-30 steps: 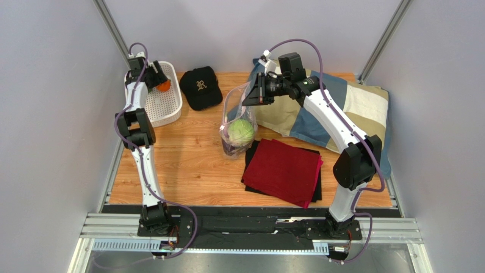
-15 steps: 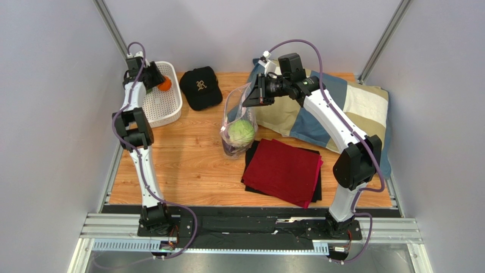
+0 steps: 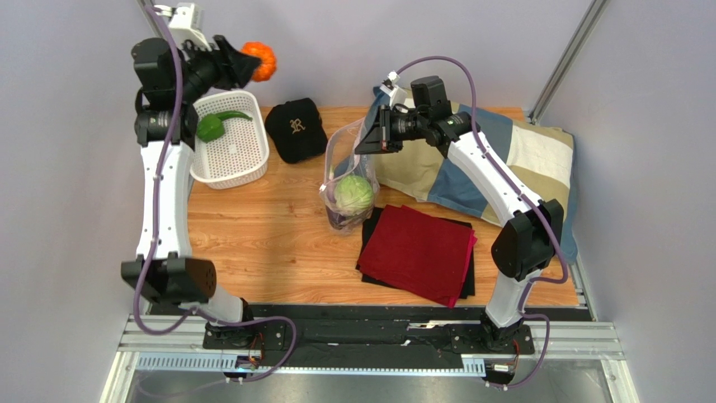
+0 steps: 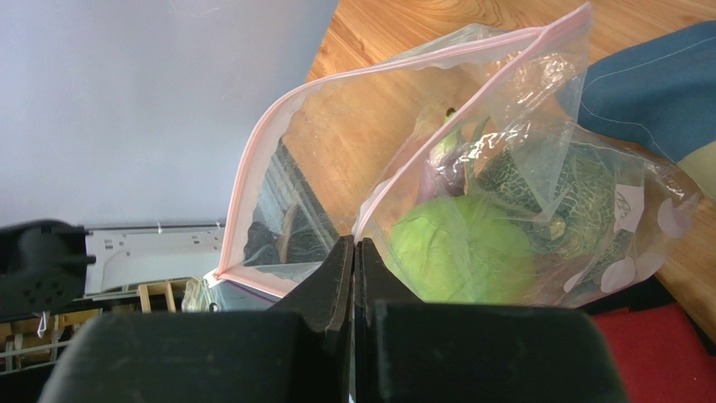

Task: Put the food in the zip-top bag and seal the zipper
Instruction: Pick up the fake vegetable from the bin, then place the fake vegetable in the zipper food storage bag.

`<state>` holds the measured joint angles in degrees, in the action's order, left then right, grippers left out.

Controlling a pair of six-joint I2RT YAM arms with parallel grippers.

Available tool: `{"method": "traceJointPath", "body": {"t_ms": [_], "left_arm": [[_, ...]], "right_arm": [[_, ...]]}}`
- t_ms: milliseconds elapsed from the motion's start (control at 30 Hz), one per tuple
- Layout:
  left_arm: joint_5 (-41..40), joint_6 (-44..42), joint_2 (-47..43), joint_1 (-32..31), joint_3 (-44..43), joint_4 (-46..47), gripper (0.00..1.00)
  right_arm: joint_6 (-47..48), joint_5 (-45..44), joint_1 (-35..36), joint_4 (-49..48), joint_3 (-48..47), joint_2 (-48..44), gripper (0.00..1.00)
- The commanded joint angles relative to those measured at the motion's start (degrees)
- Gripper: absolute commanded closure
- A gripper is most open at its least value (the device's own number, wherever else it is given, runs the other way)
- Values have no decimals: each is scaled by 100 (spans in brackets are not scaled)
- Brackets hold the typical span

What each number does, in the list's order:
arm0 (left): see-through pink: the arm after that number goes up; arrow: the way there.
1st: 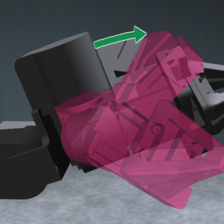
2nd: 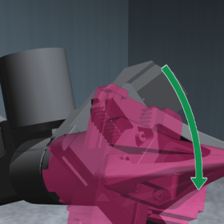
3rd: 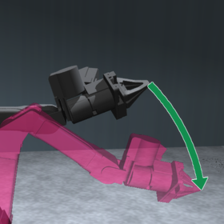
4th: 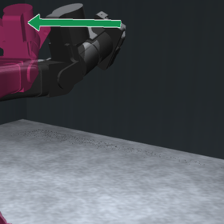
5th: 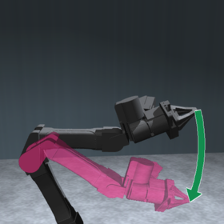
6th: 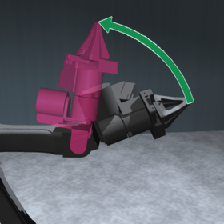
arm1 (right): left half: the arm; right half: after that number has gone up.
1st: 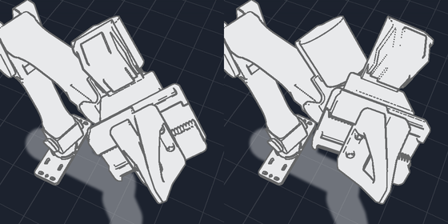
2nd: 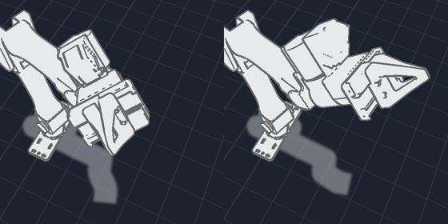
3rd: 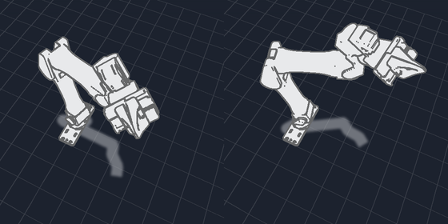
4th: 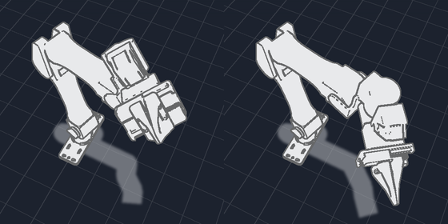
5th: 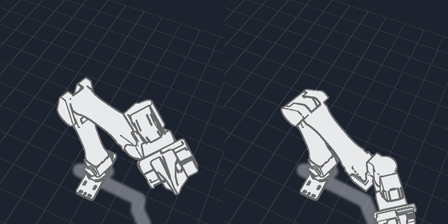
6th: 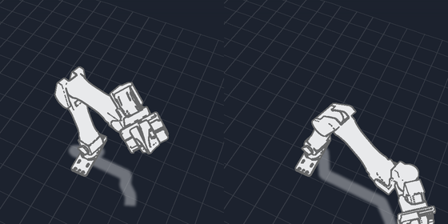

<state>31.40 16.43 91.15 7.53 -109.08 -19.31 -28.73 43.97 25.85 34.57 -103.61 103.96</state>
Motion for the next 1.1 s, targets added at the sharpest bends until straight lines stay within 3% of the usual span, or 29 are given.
{"method": "traceJointPath", "body": {"t_ms": [0, 267, 400, 567, 700, 767, 867, 900, 933, 1000, 1067], "left_arm": [[903, -43, -589, -716, 782, -512, 92], [738, -209, -1109, -1947, 1433, -1179, 90], [456, -455, -776, -2115, 1547, -1795, 90], [-80, -912, -468, -2361, 1477, -1892, 89], [-362, -826, -169, -2546, 1302, -1849, 69], [-371, -729, -81, -2633, 1196, -1778, 66], [-555, -720, 60, -2748, 1055, -1769, 41], [-582, -720, 86, -2748, 1020, -1821, 24], [-687, -798, 95, -2748, 933, -1865, 15], [-758, -939, 52, -2713, 827, -2024, 1], [-584, -835, -1, -2477, 713, -2094, 1]], "right_arm": [[-141, 165, 175, -416, -449, -16, 100], [-265, 42, 298, -398, -546, -16, 100], [-273, 16, 333, -442, -441, -87, 100], [-291, 7, 351, -477, -432, -60, 100], [-300, 24, 351, -512, -493, -8, 100], [-317, 59, 342, -521, -485, 10, 100], [-309, 60, 334, -547, -511, 45, 100], [-317, 68, 325, -547, -519, 54, 100], [-335, 68, 298, -547, -528, 63, 100], [-413, 68, 246, -556, -520, 98, 100], [-432, 68, 167, -565, -485, 124, 100]]}}
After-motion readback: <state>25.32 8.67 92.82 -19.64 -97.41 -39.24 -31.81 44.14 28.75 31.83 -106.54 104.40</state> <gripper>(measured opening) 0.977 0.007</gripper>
